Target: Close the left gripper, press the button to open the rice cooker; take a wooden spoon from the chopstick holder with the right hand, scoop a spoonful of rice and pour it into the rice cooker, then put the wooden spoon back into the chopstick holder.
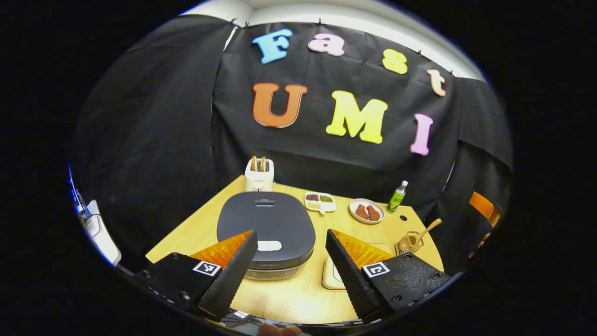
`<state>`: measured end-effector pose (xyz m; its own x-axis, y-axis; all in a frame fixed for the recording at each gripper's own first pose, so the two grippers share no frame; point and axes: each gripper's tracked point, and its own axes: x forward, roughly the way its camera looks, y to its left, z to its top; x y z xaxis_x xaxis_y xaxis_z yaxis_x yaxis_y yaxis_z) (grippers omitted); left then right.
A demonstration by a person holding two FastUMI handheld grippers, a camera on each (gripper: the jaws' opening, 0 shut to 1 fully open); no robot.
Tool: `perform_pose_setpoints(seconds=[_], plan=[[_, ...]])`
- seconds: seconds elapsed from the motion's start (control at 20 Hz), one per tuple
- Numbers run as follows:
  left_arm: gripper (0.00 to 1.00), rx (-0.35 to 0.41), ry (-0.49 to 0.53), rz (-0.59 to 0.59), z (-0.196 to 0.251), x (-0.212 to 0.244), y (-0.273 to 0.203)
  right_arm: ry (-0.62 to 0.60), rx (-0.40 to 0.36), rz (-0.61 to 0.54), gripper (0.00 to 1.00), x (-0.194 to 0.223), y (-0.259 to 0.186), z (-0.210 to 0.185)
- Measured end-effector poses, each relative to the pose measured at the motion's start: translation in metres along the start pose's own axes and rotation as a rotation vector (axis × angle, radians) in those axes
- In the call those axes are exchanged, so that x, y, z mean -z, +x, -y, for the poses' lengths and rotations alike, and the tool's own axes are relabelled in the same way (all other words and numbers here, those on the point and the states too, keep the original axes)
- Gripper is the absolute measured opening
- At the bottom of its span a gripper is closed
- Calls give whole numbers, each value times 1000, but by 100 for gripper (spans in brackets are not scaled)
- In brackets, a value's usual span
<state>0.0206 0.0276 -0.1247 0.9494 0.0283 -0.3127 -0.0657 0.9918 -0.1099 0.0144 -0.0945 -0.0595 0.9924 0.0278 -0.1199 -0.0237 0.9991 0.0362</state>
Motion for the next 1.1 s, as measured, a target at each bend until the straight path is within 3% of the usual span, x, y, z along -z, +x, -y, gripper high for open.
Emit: perform_pose_setpoints(seconds=[0.25, 0.3, 0.35, 0.4, 0.45, 0.5, 0.55, 0.6, 0.9, 1.05, 1.1], plan=[[95, 54, 53, 125, 7, -1, -91, -45, 10, 23, 100, 3, -93, -39], [95, 70, 65, 143, 10, 1, -107, -57, 12, 24, 93, 5, -109, -45], [95, 86, 70, 161, 15, 1, -126, -60, 20, 27, 100, 6, -125, -49], [95, 102, 72, 179, 19, 1, -141, -59, 22, 28, 100, 8, -139, -54], [95, 116, 77, 201, 25, 2, -156, -62, 24, 27, 94, 9, -151, -59], [95, 128, 78, 218, 28, 1, -169, -68, 27, 29, 94, 11, -163, -60], [94, 139, 73, 227, 33, 4, -179, -75, 33, 35, 93, 10, -172, -60], [94, 150, 64, 232, 37, 5, -187, -79, 35, 43, 100, 8, -181, -62], [95, 183, 31, 283, 48, 4, -217, -83, 46, 85, 93, -1, -215, -65], [95, 182, 28, 306, 53, 1, -223, -94, 42, 82, 100, 3, -223, -68], [95, 184, 35, 306, 55, 2, -224, -91, 43, 82, 94, 3, -227, -68]])
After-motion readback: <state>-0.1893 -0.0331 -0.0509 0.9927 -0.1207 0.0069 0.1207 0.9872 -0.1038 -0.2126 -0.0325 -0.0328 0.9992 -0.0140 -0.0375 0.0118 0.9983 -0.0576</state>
